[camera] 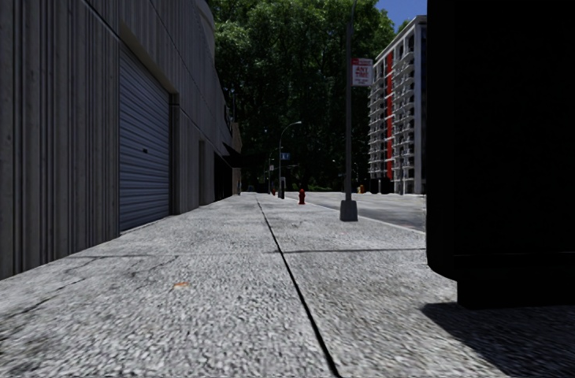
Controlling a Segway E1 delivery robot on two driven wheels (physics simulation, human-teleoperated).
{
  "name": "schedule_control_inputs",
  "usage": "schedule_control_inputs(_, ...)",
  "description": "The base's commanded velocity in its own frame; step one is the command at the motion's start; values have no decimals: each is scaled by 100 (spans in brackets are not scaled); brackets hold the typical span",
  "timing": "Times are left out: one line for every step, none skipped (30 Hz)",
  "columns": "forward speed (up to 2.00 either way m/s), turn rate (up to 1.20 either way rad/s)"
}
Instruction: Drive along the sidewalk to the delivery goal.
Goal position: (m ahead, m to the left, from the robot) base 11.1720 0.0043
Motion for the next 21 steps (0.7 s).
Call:
schedule_control_inputs(200,15)
schedule_control_inputs(200,19)
schedule_control_inputs(200,21)
schedule_control_inputs(200,22)
schedule_control_inputs(200,23)
schedule_control_inputs(200,23)
schedule_control_inputs(200,23)
schedule_control_inputs(200,23)
schedule_control_inputs(200,23)
schedule_control_inputs(200,23)
schedule_control_inputs(200,23)
schedule_control_inputs(200,23)
schedule_control_inputs(200,23)
schedule_control_inputs(200,23)
schedule_control_inputs(200,23)
schedule_control_inputs(200,23)
schedule_control_inputs(200,23)
schedule_control_inputs(200,0)
schedule_control_inputs(200,0)
schedule_control_inputs(200,0)
schedule_control_inputs(200,0)
